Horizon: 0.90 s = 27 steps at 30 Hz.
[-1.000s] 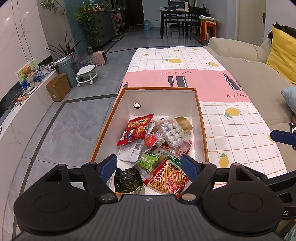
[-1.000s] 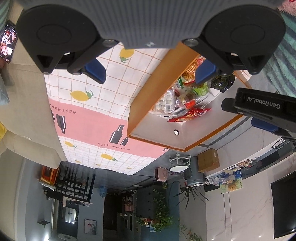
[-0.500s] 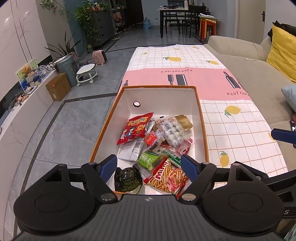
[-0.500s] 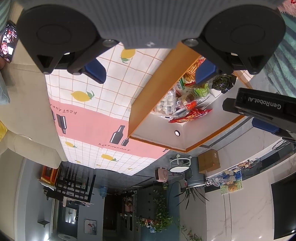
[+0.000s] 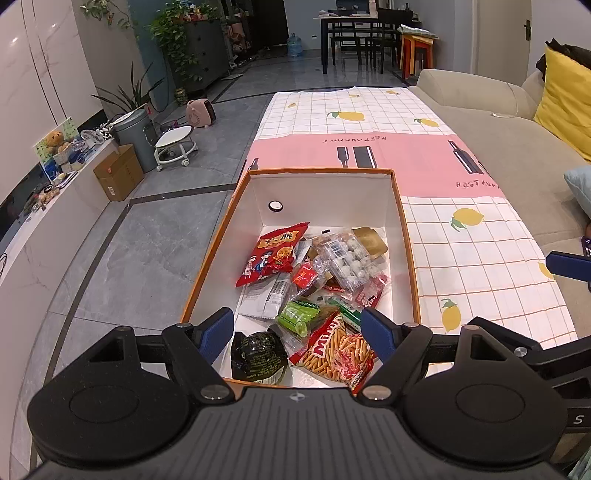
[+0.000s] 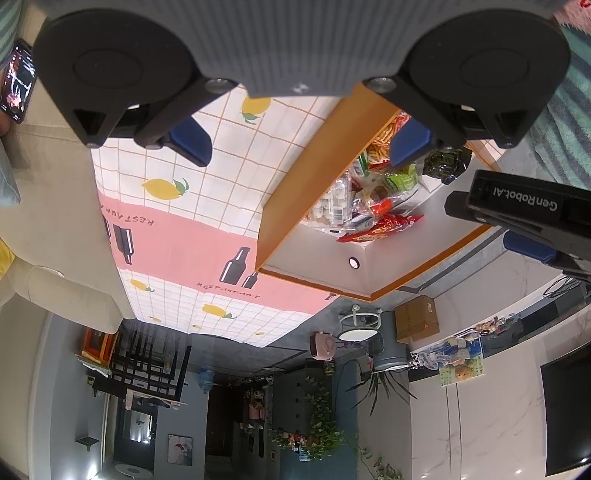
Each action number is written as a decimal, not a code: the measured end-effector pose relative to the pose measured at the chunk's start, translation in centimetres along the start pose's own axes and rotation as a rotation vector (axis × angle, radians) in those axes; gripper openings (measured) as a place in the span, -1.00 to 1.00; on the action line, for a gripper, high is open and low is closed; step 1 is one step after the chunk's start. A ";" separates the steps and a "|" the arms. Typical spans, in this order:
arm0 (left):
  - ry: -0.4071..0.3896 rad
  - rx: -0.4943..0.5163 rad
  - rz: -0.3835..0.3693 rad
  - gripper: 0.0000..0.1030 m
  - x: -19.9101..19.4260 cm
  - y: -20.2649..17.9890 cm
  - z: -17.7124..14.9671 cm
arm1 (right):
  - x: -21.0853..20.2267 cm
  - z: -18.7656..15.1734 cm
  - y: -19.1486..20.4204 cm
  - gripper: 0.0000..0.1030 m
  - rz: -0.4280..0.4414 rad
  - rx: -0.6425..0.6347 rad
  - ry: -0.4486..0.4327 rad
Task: Organize snacks
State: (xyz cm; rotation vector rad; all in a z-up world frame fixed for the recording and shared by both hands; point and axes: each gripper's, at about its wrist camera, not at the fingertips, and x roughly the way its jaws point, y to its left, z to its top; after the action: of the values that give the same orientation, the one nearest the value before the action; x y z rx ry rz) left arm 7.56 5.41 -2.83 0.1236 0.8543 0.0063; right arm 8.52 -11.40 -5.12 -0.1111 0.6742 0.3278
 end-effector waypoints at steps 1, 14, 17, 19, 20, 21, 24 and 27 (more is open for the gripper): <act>0.000 0.000 0.000 0.77 0.0 0.0 0.0 | 0.0 0.0 0.1 0.92 -0.001 0.001 -0.001; 0.018 -0.001 -0.002 0.77 0.1 0.0 -0.2 | 0.0 0.0 0.0 0.92 -0.007 0.006 0.005; 0.019 0.004 -0.002 0.77 0.2 -0.1 -0.3 | 0.0 -0.1 0.1 0.92 -0.009 0.009 0.008; 0.017 0.015 0.004 0.77 0.2 -0.3 -0.3 | 0.0 -0.1 0.1 0.92 -0.011 0.008 0.010; 0.016 0.021 0.005 0.77 0.2 -0.4 -0.3 | 0.0 -0.1 0.2 0.92 -0.012 0.007 0.011; 0.014 0.026 0.005 0.77 0.2 -0.5 -0.3 | 0.0 -0.1 0.2 0.92 -0.012 0.007 0.012; 0.016 0.028 0.003 0.77 0.2 -0.6 -0.3 | 0.0 0.0 0.2 0.92 -0.014 0.009 0.014; 0.020 0.026 0.002 0.77 0.3 -0.5 -0.3 | 0.1 0.0 0.2 0.92 -0.015 0.009 0.016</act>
State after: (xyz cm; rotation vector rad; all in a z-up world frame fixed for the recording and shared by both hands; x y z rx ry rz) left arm 7.48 5.00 -3.27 0.1484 0.8746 -0.0020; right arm 8.51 -11.22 -5.17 -0.1098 0.6904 0.3100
